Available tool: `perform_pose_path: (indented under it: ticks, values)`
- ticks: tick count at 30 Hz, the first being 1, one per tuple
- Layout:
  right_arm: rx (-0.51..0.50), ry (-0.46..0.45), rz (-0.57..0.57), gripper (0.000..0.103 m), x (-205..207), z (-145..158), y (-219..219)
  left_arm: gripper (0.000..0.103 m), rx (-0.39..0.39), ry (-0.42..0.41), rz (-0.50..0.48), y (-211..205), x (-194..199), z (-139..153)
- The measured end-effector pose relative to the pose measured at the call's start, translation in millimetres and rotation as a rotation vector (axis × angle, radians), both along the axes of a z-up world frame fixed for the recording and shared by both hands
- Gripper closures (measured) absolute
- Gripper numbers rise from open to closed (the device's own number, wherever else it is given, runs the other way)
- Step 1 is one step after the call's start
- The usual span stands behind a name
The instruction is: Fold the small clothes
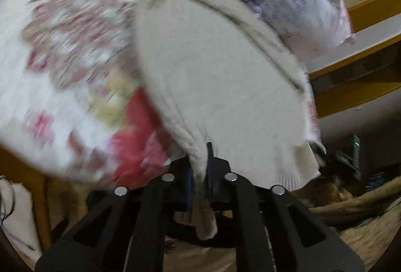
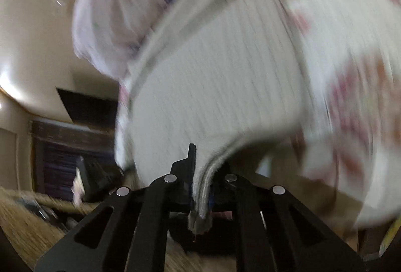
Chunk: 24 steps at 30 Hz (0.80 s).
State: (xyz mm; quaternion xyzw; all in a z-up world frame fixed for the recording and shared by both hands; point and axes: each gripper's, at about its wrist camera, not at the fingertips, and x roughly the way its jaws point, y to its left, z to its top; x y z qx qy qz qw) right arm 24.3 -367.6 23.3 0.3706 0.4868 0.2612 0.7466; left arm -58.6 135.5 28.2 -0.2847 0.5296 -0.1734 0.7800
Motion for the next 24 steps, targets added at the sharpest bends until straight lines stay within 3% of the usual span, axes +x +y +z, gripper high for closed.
perform_pose_path:
  ticks: [5,8,9,10,11,12,14,16,18,22,23,24]
  values:
    - [0.017,-0.182,-0.100,0.096,103,40,0,0.097,-0.102,-0.230,0.086,34,101,54]
    - [-0.070,-0.197,-0.238,0.091,167,42,4,0.089,-0.040,-0.306,0.149,45,178,72]
    - [-0.097,-0.149,-0.272,0.067,189,31,5,0.077,-0.023,-0.292,0.164,47,199,70]
    - [-0.133,-0.095,-0.291,0.047,203,23,6,0.051,0.002,-0.265,0.190,50,216,66]
    - [-0.169,-0.033,-0.312,0.017,211,16,6,0.039,0.065,-0.223,0.253,56,230,60]
    - [-0.148,0.009,-0.332,0.017,211,10,5,0.031,0.089,-0.198,0.300,63,235,56]
    - [-0.111,-0.015,-0.317,0.012,197,5,5,0.030,0.034,-0.167,0.332,79,232,44]
    - [-0.181,-0.038,-0.313,0.010,184,4,2,0.030,0.012,-0.131,0.308,84,230,32]
    - [-0.160,-0.023,-0.310,0.010,168,-6,-6,0.031,-0.006,-0.070,0.261,78,228,14]
    - [-0.121,-0.016,-0.316,0.010,163,-8,-13,0.033,-0.018,-0.023,0.216,53,230,-10]
    - [-0.124,-0.021,-0.312,0.010,163,-6,-13,0.038,0.008,-0.060,0.228,45,230,-6]
    - [-0.130,-0.031,-0.300,0.010,161,-4,-15,0.063,-0.006,-0.043,0.218,39,233,-10]
